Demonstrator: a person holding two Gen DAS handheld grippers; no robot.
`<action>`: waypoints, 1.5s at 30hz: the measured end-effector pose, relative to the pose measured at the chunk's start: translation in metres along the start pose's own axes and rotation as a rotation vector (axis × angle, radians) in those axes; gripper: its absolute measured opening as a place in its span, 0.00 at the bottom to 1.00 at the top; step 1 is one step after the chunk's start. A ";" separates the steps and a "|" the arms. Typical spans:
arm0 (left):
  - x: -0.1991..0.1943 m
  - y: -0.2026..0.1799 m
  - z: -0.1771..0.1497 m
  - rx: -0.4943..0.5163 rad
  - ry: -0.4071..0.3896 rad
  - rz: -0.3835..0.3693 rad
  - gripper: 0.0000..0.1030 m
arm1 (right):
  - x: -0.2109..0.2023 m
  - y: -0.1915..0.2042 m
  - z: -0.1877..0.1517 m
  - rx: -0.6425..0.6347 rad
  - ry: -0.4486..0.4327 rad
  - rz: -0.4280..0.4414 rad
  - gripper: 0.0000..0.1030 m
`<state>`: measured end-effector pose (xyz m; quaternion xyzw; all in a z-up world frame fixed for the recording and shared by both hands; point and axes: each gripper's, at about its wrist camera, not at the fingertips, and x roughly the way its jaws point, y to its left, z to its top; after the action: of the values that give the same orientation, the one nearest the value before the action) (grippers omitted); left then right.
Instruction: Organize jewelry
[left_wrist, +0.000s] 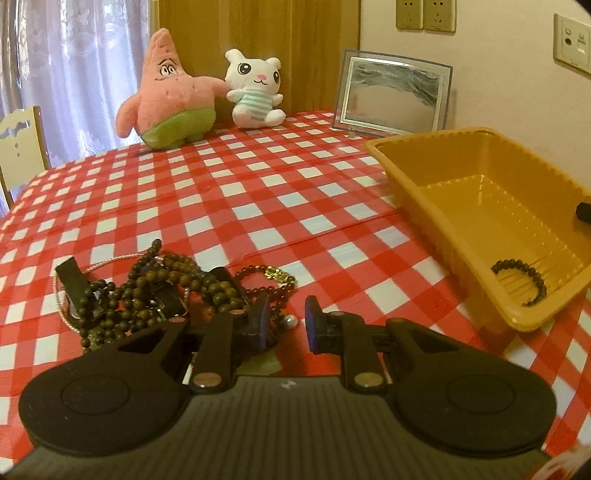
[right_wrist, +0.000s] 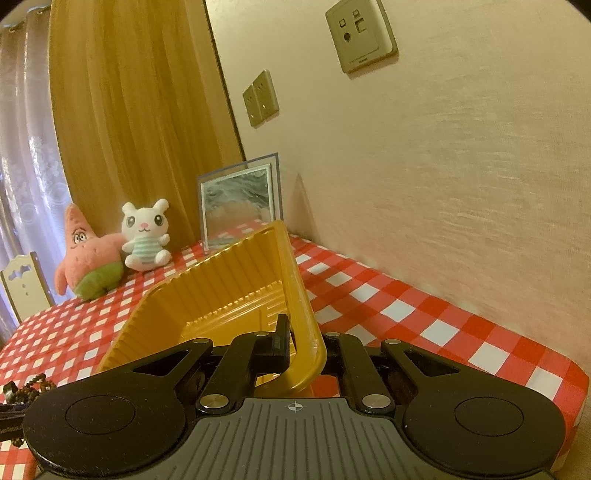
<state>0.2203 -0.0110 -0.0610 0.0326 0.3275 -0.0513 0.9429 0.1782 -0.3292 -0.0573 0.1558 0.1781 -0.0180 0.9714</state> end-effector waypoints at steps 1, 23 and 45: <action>-0.001 0.000 -0.002 0.012 -0.002 0.009 0.18 | 0.000 0.000 0.000 -0.001 0.000 0.000 0.06; 0.016 0.004 0.001 -0.112 0.062 0.005 0.12 | 0.002 -0.001 -0.001 0.003 0.009 -0.004 0.06; -0.048 -0.035 0.021 -0.033 -0.086 -0.188 0.07 | -0.006 0.008 -0.001 -0.048 -0.012 0.037 0.06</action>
<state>0.1912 -0.0442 -0.0156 -0.0159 0.2891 -0.1358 0.9475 0.1729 -0.3213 -0.0532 0.1355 0.1696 0.0031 0.9762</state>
